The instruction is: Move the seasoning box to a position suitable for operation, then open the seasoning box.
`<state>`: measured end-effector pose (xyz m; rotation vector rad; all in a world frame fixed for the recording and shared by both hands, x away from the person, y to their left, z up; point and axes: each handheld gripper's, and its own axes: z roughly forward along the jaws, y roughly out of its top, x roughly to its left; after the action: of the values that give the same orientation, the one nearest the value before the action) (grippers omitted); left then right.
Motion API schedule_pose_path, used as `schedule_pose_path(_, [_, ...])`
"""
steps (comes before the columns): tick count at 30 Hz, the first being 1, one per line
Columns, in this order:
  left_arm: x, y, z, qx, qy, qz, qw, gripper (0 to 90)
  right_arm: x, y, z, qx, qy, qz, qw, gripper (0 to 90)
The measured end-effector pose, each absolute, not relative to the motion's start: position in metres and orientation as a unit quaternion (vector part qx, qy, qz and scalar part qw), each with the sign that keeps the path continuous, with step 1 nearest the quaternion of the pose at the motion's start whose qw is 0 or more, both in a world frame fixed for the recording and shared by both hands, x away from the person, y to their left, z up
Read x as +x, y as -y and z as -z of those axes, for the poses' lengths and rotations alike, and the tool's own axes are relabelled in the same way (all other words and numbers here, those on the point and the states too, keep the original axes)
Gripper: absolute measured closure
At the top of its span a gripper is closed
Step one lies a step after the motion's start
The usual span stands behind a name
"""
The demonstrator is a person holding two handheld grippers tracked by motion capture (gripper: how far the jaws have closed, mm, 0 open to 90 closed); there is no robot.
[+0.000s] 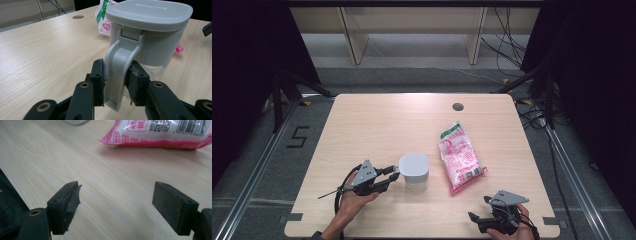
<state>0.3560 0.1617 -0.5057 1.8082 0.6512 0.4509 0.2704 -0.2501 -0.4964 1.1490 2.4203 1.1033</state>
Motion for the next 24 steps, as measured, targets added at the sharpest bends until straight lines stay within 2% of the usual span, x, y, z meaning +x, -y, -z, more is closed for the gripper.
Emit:
schedule_pose_path(5, [0.358,-0.16,0.506,0.761,-0.279,-0.179,0.558,67.0,0.267,0.252,0.496,0.399,-0.828,-0.373,0.124,22.5])
schedule_pose_path(11, [0.353,-0.165,0.501,0.767,-0.281,-0.168,0.552,50.7,0.266,0.253,0.496,0.406,-0.825,-0.374,0.12,22.5])
schedule_pose_path(14, [0.348,-0.172,0.493,0.759,-0.297,-0.148,0.56,45.2,0.267,0.253,0.496,0.398,-0.829,-0.372,0.128,22.4])
schedule_pose_path(17, [0.343,-0.176,0.484,0.753,-0.308,-0.154,0.561,39.7,0.267,0.251,0.496,0.405,-0.823,-0.378,0.125,22.5])
schedule_pose_path(20, [0.34,-0.179,0.477,0.751,-0.308,-0.154,0.563,39.1,0.268,0.253,0.496,0.393,-0.831,-0.373,0.123,22.5])
schedule_pose_path(24, [0.338,-0.181,0.468,0.748,-0.309,-0.146,0.568,42.7,0.268,0.252,0.496,0.393,-0.829,-0.376,0.131,22.5])
